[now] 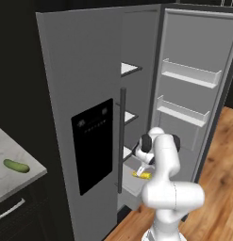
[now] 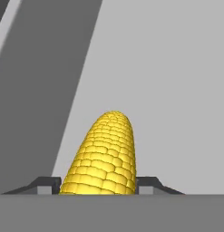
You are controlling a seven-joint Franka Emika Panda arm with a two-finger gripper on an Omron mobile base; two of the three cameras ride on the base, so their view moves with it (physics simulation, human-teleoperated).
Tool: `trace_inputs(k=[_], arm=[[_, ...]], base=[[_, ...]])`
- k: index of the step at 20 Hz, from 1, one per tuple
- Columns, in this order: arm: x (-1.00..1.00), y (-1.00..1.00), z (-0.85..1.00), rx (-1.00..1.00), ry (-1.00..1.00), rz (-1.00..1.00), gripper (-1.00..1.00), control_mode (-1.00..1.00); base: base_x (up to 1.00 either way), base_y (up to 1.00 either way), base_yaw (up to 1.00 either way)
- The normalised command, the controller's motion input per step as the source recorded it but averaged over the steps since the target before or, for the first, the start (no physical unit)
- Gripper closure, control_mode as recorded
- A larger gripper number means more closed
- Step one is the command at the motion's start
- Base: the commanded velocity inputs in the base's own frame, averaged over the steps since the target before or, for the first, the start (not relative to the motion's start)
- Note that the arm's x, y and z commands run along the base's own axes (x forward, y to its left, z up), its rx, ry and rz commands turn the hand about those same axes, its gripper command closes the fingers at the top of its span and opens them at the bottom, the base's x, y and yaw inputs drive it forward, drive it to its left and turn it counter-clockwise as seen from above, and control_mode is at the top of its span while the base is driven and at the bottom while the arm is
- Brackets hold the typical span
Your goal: Place the cucumber and corn inside the fridge drawer. Close the drawer after placing the vegetables.
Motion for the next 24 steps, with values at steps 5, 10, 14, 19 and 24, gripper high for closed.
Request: trace_inputs(k=[5,10,14,19,24], arm=[[-0.67,-0.7,-0.31,0.03,0.05,0.02,1.0,-1.0],[0.0,-0.17,-0.05,0.06,0.02,0.04,1.0,-1.0],[0.93,0.43,-0.01,0.1,-0.02,0.15,1.0,-1.0],[0.41,0.12,-0.38,0.04,-0.09,0.15,1.0,-1.0],[0.01,-0.09,-0.97,0.0,-0.11,0.11,1.0,-1.0]], base=[[0.0,0.0,0.0],[0.0,0.0,0.0],[0.0,0.0,0.0],[0.0,0.0,0.0],[0.0,0.0,0.0]])
